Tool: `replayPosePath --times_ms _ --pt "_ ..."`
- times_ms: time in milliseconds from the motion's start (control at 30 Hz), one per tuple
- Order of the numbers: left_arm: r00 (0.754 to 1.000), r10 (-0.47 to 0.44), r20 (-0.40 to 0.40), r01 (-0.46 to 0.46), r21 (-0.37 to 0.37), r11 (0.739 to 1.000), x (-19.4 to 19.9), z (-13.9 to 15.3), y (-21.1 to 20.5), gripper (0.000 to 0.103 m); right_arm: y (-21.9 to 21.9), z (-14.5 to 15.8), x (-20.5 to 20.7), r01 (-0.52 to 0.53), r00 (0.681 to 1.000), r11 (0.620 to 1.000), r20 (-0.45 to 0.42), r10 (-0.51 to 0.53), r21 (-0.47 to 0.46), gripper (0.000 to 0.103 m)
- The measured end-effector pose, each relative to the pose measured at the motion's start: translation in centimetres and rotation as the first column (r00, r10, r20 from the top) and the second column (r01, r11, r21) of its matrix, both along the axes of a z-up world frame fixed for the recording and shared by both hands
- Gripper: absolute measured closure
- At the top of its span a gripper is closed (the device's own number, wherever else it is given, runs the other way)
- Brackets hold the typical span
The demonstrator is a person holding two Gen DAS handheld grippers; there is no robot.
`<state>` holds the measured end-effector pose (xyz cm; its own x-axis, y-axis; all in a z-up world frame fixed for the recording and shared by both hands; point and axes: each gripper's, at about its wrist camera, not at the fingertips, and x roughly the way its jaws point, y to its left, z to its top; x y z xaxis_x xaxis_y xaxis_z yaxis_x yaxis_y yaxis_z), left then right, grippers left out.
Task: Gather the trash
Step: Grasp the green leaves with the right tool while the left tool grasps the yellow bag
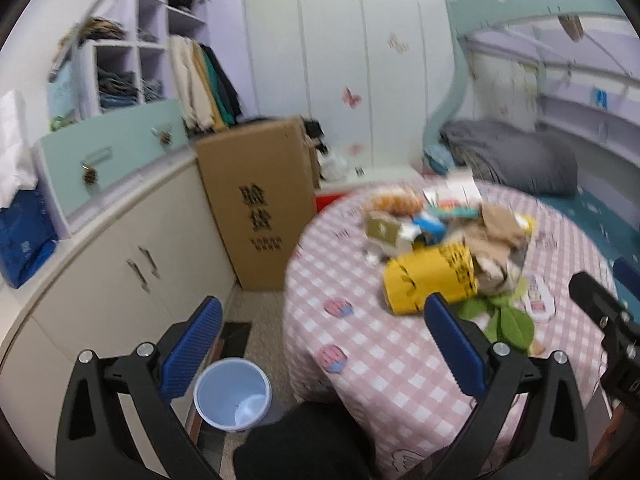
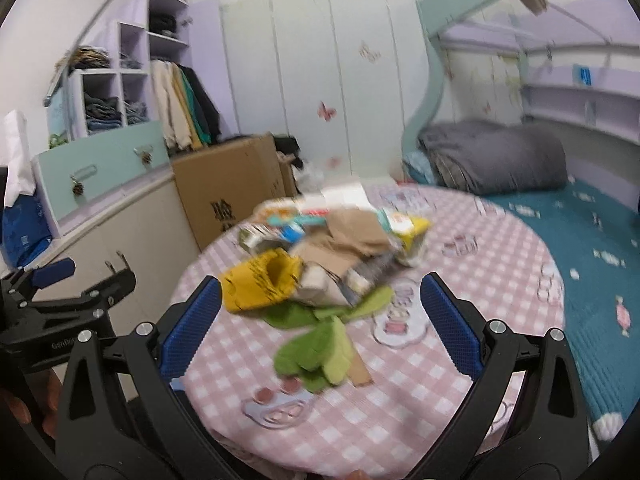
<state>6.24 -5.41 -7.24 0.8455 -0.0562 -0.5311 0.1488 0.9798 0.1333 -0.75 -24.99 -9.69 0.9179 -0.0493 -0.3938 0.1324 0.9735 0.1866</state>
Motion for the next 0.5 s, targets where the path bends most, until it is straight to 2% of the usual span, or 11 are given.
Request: replayPosePath --times_ms 200,367,500 --pt "0.986 -0.106 -0.131 0.106 -0.002 0.994 1.9 -3.7 -3.4 0.004 -3.2 -2.9 1.1 0.062 0.993 0.997 -0.102 -0.058 0.043 0.006" --pt "0.968 -0.144 -0.204 0.144 -0.016 0.989 2.9 -5.7 -5.4 0.004 -4.2 -4.4 2.1 0.039 0.989 0.996 -0.145 -0.027 0.081 0.006" --pt "0.948 -0.204 -0.243 0.189 -0.084 0.978 3.3 -6.3 -6.3 0.004 -5.2 -4.9 2.1 0.075 0.988 0.992 -0.144 -0.060 0.102 0.006"
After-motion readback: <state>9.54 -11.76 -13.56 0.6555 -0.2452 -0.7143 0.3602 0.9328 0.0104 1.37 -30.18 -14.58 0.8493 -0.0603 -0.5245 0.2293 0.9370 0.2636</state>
